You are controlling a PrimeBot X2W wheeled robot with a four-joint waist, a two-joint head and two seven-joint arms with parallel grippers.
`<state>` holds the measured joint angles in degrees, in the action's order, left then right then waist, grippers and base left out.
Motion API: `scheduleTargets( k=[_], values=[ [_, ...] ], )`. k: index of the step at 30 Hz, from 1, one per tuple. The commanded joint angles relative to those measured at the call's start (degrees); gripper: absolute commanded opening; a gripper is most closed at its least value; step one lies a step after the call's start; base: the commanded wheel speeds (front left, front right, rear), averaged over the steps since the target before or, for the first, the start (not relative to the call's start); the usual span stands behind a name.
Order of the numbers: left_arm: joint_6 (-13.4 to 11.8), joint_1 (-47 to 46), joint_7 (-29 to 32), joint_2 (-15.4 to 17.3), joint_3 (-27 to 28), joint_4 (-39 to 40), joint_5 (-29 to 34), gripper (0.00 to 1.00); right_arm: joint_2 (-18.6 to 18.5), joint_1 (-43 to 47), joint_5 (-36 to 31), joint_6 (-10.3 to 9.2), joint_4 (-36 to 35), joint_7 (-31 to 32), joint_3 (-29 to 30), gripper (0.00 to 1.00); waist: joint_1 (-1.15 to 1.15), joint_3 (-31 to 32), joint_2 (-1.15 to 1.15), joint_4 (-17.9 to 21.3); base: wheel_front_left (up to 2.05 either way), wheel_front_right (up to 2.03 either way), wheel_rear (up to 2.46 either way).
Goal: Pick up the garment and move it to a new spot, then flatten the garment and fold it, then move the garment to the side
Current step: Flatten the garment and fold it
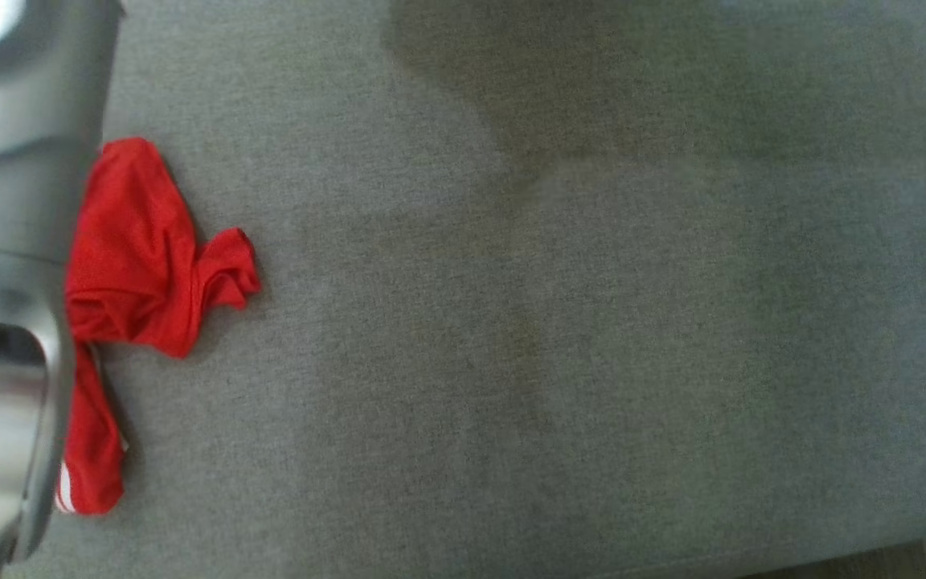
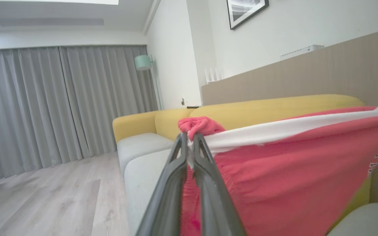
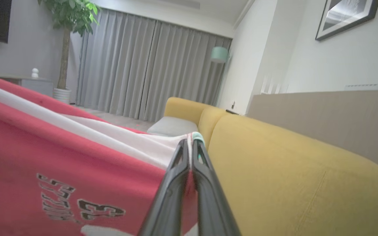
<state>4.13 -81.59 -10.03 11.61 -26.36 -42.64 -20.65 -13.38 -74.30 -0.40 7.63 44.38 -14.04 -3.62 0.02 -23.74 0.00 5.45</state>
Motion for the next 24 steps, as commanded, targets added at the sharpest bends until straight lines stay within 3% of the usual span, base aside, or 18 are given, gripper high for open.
scheduleTargets(
  k=[1,7,14,19,24],
  values=[
    [-0.1,-2.0,-1.6,3.3,1.8,-1.8,-0.1,0.00,-0.6,0.4,-0.7,-0.14,1.0,-0.5,1.3,0.00,-0.02,-0.3,0.00,0.2,0.00,0.00,0.00],
    [2.0,2.8,-3.5,1.2,-0.9,-7.8,-0.6,0.00,-0.7,5.3,-1.7,-0.14,6.9,-0.9,-2.8,0.00,-0.02,0.1,0.00,-0.1,0.00,0.00,0.00],
    [3.3,17.3,-4.3,0.9,-8.7,-10.7,-3.1,0.00,-4.5,12.4,0.9,-0.14,18.9,1.5,-14.8,0.00,-0.02,3.7,0.00,-0.6,0.00,0.00,0.00],
    [3.3,26.3,-4.4,2.5,-14.4,-7.4,-5.7,0.00,-6.1,17.5,8.7,-0.14,21.7,6.1,-24.1,0.00,-0.02,8.0,0.00,-0.9,0.00,0.00,0.00],
    [3.3,32.6,-4.5,4.1,-18.5,-3.8,-5.9,0.00,-10.4,23.3,19.9,-0.14,17.8,13.8,-33.0,0.00,-0.02,12.2,0.00,-1.1,0.00,0.00,0.00]
  ],
)
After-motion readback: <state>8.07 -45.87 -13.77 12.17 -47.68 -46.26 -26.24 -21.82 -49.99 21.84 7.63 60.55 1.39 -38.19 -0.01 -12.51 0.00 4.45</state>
